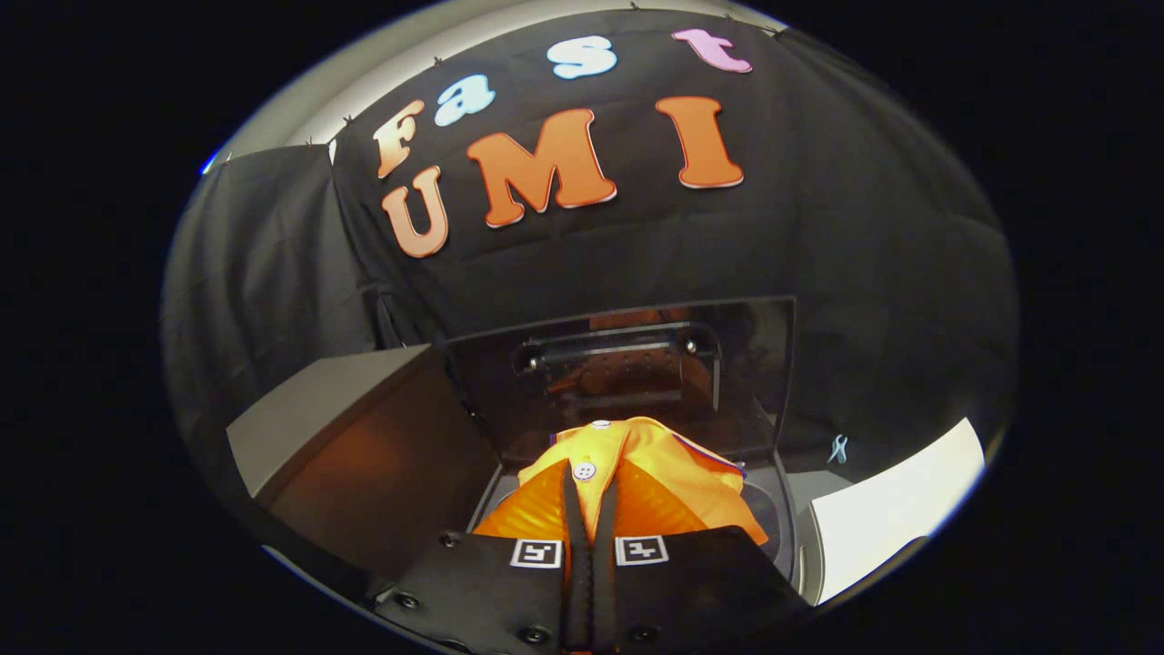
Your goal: Put the clothes into the washing machine and then close the washing machine lid.
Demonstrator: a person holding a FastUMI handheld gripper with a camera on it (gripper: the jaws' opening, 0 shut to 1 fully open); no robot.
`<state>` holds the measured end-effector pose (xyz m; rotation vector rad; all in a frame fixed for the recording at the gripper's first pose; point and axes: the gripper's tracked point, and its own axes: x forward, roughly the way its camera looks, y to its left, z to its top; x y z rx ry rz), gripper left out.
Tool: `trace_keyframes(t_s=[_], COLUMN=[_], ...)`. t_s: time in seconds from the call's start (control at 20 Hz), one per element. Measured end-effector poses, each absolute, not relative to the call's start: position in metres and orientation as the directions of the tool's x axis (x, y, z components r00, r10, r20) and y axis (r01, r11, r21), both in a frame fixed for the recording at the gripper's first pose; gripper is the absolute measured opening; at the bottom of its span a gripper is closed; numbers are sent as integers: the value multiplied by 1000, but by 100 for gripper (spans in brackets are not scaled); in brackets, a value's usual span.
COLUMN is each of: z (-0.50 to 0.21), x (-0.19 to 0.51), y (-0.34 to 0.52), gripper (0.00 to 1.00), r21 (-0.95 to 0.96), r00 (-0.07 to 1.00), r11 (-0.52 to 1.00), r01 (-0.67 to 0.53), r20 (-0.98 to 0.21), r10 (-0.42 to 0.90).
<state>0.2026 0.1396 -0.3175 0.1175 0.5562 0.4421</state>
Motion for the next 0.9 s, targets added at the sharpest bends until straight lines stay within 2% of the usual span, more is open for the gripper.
trace_keyframes(t_s=[0.55,0.9], z=[-451,-511], x=[232,223], y=[141,158], gripper=[8,8], r21=[270,198], r00=[641,521], r11=[919,917], r01=[-286,-347], r20=[-660,-772], r10=[393,364])
